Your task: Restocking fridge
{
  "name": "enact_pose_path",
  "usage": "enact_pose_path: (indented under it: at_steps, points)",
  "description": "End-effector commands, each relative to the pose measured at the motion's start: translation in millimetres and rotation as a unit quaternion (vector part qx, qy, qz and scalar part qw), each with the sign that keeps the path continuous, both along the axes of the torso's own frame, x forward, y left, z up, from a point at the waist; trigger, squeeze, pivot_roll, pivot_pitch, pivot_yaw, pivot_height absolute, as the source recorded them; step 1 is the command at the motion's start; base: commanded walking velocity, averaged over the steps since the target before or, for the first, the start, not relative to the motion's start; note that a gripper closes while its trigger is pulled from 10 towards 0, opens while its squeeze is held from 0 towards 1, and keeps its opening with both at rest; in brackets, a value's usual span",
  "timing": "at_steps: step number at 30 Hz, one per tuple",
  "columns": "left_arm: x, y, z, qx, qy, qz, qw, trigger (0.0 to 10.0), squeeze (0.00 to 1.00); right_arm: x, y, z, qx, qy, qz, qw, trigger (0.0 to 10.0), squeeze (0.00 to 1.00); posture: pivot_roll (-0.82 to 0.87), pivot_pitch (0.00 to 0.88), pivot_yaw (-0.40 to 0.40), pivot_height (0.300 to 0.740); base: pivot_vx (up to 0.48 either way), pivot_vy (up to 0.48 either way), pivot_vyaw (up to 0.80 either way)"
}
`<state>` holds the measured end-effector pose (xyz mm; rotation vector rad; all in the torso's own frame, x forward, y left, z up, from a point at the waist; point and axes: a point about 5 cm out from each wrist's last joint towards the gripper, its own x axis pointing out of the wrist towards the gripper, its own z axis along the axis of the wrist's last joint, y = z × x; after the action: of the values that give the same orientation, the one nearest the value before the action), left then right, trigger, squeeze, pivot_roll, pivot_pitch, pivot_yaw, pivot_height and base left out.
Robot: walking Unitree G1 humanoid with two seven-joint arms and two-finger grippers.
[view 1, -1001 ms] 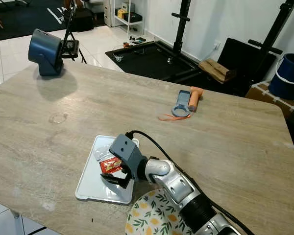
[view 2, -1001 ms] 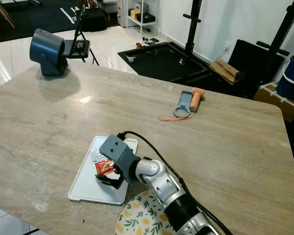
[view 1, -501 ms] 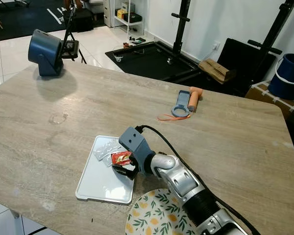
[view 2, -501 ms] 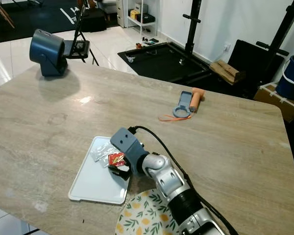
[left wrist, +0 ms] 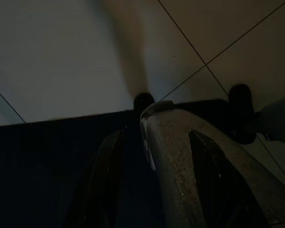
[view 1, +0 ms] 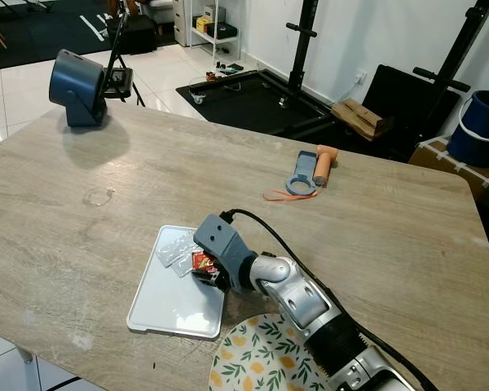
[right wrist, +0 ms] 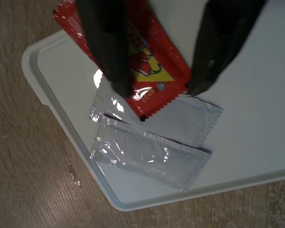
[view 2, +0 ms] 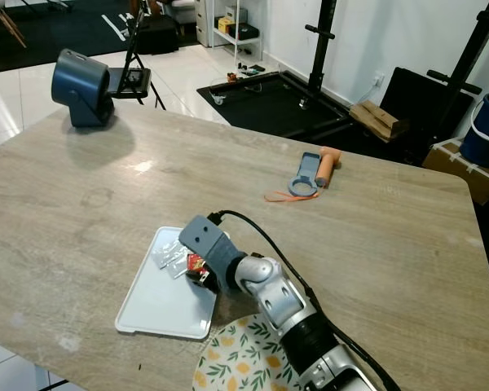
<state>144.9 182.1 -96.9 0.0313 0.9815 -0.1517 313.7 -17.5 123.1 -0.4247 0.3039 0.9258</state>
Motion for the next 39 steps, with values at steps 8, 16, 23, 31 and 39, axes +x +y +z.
enact_pose_path:
  at_steps: [8,16,23,31,39]
  points:
    - [-25.7,-9.5,-10.8,-0.013,0.054,-0.009,0.998,10.0,0.0,-2.7,-2.3,-4.3,0.01,0.019,0.012,1.0,10.0,0.0,-0.04,0.098,-0.036,0.74,0.0,0.0,0.0]
    - [-24.4,-9.2,-10.4,-0.011,0.053,-0.01,0.998,10.0,0.0,3.7,-5.9,31.2,0.055,-0.012,0.094,0.994,10.0,1.0,-0.04,0.093,-0.036,0.74,0.0,0.0,0.0]
    - [-23.2,-8.9,-10.0,-0.011,0.052,-0.01,0.999,10.0,0.0,13.8,-21.2,32.9,-0.023,-0.016,0.163,0.986,10.0,1.0,-0.04,0.093,-0.036,0.74,0.0,0.0,0.0]
    - [-24.1,-9.9,-10.4,-0.012,0.053,-0.008,0.998,10.0,0.0,25.4,-36.2,32.1,-0.093,0.003,0.193,0.977,10.0,1.0,-0.03,0.097,-0.044,0.74,0.0,0.0,0.0]
    - [-25.8,-10.3,-10.9,-0.013,0.055,-0.006,0.998,10.0,0.0,38.3,-32.4,33.1,-0.151,-0.003,0.2,0.968,10.0,0.57,-0.03,0.102,-0.047,0.74,0.0,0.0,0.0]
